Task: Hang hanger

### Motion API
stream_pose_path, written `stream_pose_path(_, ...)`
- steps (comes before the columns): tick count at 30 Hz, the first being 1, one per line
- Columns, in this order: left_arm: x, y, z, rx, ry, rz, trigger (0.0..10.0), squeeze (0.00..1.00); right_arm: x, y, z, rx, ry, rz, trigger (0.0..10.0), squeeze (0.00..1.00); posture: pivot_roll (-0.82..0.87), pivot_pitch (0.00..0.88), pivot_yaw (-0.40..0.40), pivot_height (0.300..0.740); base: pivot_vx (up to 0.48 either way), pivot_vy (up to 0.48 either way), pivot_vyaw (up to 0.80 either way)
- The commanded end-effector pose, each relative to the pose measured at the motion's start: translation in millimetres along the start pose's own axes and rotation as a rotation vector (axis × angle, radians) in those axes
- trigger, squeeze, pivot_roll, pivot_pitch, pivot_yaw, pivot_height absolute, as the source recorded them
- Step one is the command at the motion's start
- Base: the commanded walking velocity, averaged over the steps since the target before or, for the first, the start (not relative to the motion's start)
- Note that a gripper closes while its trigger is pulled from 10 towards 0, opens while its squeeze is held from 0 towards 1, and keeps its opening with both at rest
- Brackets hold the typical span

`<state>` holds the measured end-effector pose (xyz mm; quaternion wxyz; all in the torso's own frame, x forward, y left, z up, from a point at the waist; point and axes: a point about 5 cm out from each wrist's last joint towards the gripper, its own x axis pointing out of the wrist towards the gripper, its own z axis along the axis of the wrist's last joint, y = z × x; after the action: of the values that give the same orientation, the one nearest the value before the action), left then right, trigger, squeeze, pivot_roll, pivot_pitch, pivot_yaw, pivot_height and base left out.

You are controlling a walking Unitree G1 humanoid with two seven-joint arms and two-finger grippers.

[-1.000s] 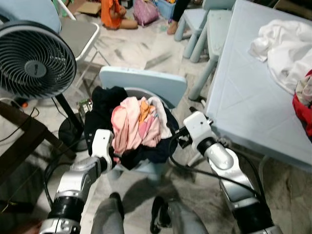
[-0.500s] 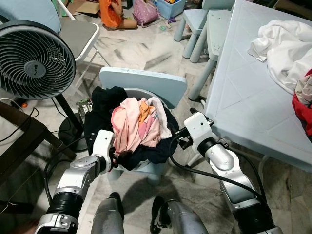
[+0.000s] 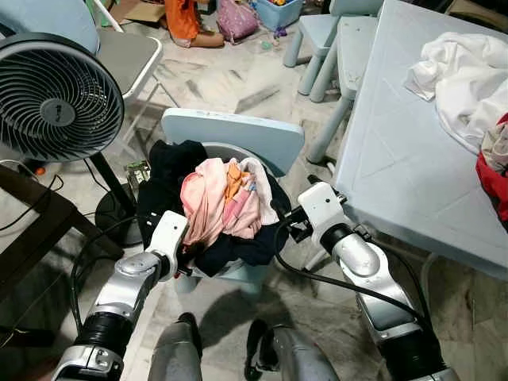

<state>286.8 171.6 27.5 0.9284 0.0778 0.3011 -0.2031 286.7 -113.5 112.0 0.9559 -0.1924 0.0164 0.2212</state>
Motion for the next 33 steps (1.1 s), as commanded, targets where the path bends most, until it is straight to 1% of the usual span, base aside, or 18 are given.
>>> stream_pose_path(1,-1.0,5.5,-3.1,0.014,0.009,0.034,0.0,0.0,-0.7,-1.2,-1.7,-0.006,0.007,-0.001,10.0,0.0,-0.04,0.2,-0.1,0.74,0.0,0.0,0.0)
stream_pose_path(4,-1.6,7.6,-4.1,0.018,0.006,0.049,0.0,0.0,-0.5,-1.2,-1.4,-0.006,0.006,-0.002,10.0,0.0,-0.04,0.2,-0.1,0.74,0.0,0.0,0.0)
stream_pose_path(8,-7.1,17.9,-2.4,0.045,-0.023,0.127,0.0,0.0,0.2,-2.0,-1.4,-0.007,0.005,-0.004,10.0,0.0,-0.04,0.196,-0.101,0.74,0.0,0.0,0.0)
stream_pose_path(9,-11.5,24.9,1.1,0.073,-0.048,0.177,0.0,0.0,1.1,-2.0,-1.6,-0.007,0.005,-0.004,10.0,0.0,-0.03,0.193,-0.102,0.74,0.0,0.0,0.0)
stream_pose_path(10,-11.5,24.9,1.1,0.073,-0.048,0.177,0.0,0.0,1.1,-2.0,-1.6,-0.007,0.005,-0.004,10.0,0.0,-0.03,0.193,-0.102,0.74,0.0,0.0,0.0)
stream_pose_path(11,-20.1,36.2,9.0,0.132,-0.092,0.257,0.0,0.0,3.8,0.0,-0.4,-0.005,-0.001,0.0,10.0,0.0,-0.02,0.187,-0.1,0.74,0.0,0.0,0.0)
stream_pose_path(13,-24.0,40.6,14.7,0.181,-0.112,0.284,0.0,0.0,6.6,1.3,1.0,-0.002,-0.007,0.003,10.0,0.0,-0.01,0.181,-0.099,0.74,0.0,0.0,0.0)
stream_pose_path(16,-26.6,42.6,18.6,0.244,-0.118,0.296,0.0,0.0,8.9,1.4,1.0,-0.001,-0.009,0.003,10.0,0.0,-0.01,0.176,-0.096,0.74,0.0,0.0,0.0)
stream_pose_path(18,-32.1,45.8,21.7,0.327,-0.115,0.303,0.0,0.0,11.8,1.5,1.4,0.0,-0.011,0.001,10.0,0.0,0.0,0.17,-0.093,0.74,0.0,0.0,0.0)
stream_pose_path(19,-32.1,45.8,21.7,0.327,-0.115,0.303,0.0,0.0,11.8,1.5,1.4,0.0,-0.011,0.001,10.0,0.0,0.0,0.17,-0.093,0.74,0.0,0.0,0.0)
stream_pose_path(21,-39.0,49.0,20.0,0.398,-0.099,0.306,0.0,0.0,14.0,1.8,2.3,0.001,-0.017,-0.002,10.0,0.0,0.01,0.162,-0.087,0.74,0.0,0.0,0.0)
stream_pose_path(23,-47.2,51.2,9.8,0.45,-0.046,0.284,0.0,0.0,15.5,2.9,2.3,0.003,-0.019,-0.002,10.0,0.0,0.02,0.158,-0.083,0.74,0.0,0.0,0.0)
stream_pose_path(25,-50.1,50.6,-0.9,0.437,-0.004,0.253,0.0,0.0,16.0,4.2,1.7,0.005,-0.02,-0.002,10.0,0.0,0.03,0.156,-0.08,0.74,0.0,0.0,0.0)
stream_pose_path(26,-50.6,49.4,-8.6,0.427,0.027,0.231,3.6,0.0,16.3,5.2,1.0,0.007,-0.02,-0.001,10.0,0.0,0.03,0.153,-0.077,0.74,0.0,0.0,0.0)
stream_pose_path(27,-50.6,48.7,-11.7,0.426,0.041,0.223,3.6,0.0,16.5,5.6,0.6,0.007,-0.02,-0.001,10.0,0.0,0.03,0.153,-0.077,0.74,0.0,0.0,0.0)
stream_pose_path(28,-50.5,47.5,-16.4,0.429,0.061,0.209,8.4,0.0,17.0,6.3,0.2,0.007,-0.02,0.0,10.0,0.0,0.03,0.152,-0.076,0.74,0.0,0.0,0.0)
stream_pose_path(29,-50.2,46.6,-17.5,0.43,0.064,0.204,10.0,0.0,17.2,6.5,0.1,0.008,-0.02,0.0,10.0,0.0,0.03,0.152,-0.076,0.74,0.0,0.0,0.0)
stream_pose_path(33,-47.5,44.1,-20.1,0.38,0.061,0.198,10.0,0.0,18.7,7.1,0.0,0.009,-0.021,0.001,10.0,0.0,0.03,0.147,-0.075,0.74,0.0,0.0,0.0)
